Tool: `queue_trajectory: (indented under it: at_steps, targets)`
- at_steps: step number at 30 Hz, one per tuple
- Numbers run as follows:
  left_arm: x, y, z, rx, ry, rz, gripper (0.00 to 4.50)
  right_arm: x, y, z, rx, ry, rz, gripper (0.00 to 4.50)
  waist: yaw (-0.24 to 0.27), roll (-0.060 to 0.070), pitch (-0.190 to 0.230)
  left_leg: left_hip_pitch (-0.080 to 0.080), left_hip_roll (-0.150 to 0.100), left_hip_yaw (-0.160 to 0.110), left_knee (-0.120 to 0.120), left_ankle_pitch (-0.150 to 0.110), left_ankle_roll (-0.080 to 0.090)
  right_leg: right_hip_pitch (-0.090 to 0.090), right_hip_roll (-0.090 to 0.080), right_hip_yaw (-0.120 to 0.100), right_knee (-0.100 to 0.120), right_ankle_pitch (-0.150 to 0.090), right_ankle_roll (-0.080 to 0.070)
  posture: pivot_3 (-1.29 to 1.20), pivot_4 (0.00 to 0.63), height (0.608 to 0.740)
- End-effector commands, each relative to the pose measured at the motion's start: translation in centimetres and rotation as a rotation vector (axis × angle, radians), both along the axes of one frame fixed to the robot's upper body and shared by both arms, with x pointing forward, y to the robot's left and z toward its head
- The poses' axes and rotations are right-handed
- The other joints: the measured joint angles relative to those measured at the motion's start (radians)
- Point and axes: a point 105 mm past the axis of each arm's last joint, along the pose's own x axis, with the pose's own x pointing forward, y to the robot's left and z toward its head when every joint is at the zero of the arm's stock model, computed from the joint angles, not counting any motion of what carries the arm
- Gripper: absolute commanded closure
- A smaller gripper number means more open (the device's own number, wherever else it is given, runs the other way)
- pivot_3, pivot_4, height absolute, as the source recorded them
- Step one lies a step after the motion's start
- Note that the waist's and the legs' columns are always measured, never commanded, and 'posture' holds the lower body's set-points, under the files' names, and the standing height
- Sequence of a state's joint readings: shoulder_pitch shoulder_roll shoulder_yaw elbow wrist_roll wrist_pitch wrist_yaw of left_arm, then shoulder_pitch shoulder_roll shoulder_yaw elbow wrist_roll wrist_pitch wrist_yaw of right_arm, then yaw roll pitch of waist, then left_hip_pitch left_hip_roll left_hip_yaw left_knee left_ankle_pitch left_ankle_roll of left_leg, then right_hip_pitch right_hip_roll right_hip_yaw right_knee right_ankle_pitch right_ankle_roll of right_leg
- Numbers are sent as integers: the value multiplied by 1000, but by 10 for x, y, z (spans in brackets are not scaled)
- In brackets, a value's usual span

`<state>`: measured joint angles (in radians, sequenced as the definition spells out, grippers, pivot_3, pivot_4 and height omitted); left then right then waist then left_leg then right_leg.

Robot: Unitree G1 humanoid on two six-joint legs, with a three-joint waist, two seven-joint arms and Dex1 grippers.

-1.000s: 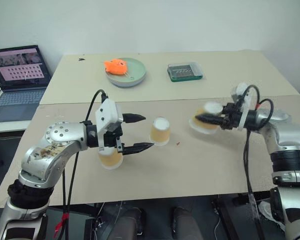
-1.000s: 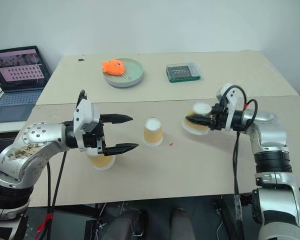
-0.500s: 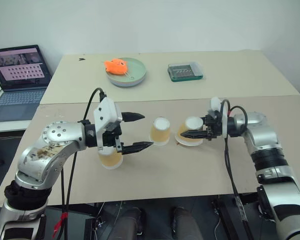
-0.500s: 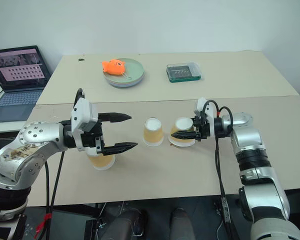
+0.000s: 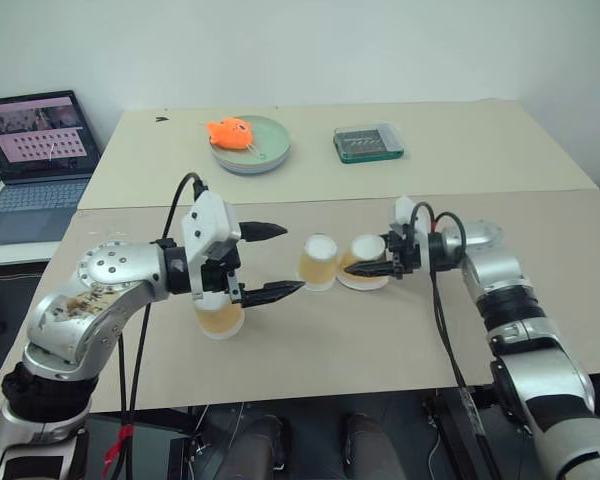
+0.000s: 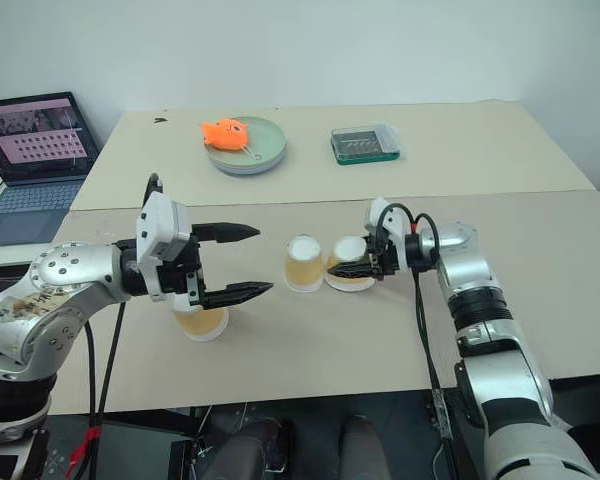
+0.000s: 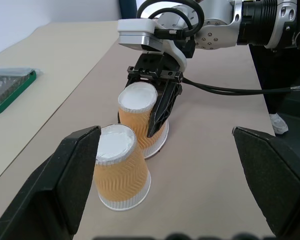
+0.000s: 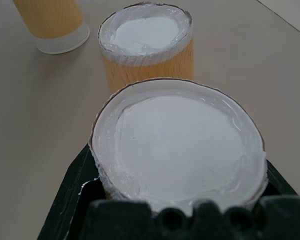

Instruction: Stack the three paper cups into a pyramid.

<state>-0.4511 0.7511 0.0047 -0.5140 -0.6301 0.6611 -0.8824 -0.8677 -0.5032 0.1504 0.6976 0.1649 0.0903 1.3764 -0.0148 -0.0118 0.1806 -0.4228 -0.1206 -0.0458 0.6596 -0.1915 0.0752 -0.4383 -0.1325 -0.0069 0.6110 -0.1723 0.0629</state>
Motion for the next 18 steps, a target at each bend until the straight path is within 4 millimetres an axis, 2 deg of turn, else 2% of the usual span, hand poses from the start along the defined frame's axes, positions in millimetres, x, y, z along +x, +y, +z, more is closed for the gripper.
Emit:
queue_trajectory:
  at_steps: [1,9,11,15,18]
  targets:
    - [-5,1,10,0,-44,1,0,5,8,12,-5,-55,24,2145,0,0,0,0,0,0,0,0,0,0,0,0,0,0,0,0,150,740]
    - [-5,1,10,0,-45,9,0,8,11,10,-9,-49,25,2145,0,0,0,0,0,0,0,0,-1,0,0,0,0,0,0,0,150,740]
    - [-5,1,10,1,-46,10,0,8,11,10,-4,-39,25,1291,0,0,0,0,0,0,0,0,-1,0,0,0,0,0,0,0,150,740]
    - [-5,1,10,1,-45,11,0,9,11,10,-6,-53,21,66,-1,0,0,0,0,0,0,0,-1,0,0,0,0,0,0,0,150,740]
    - [-4,1,10,0,-43,11,0,9,11,16,12,-64,20,25,-1,0,0,0,0,0,0,0,-1,0,0,0,0,0,0,0,150,740]
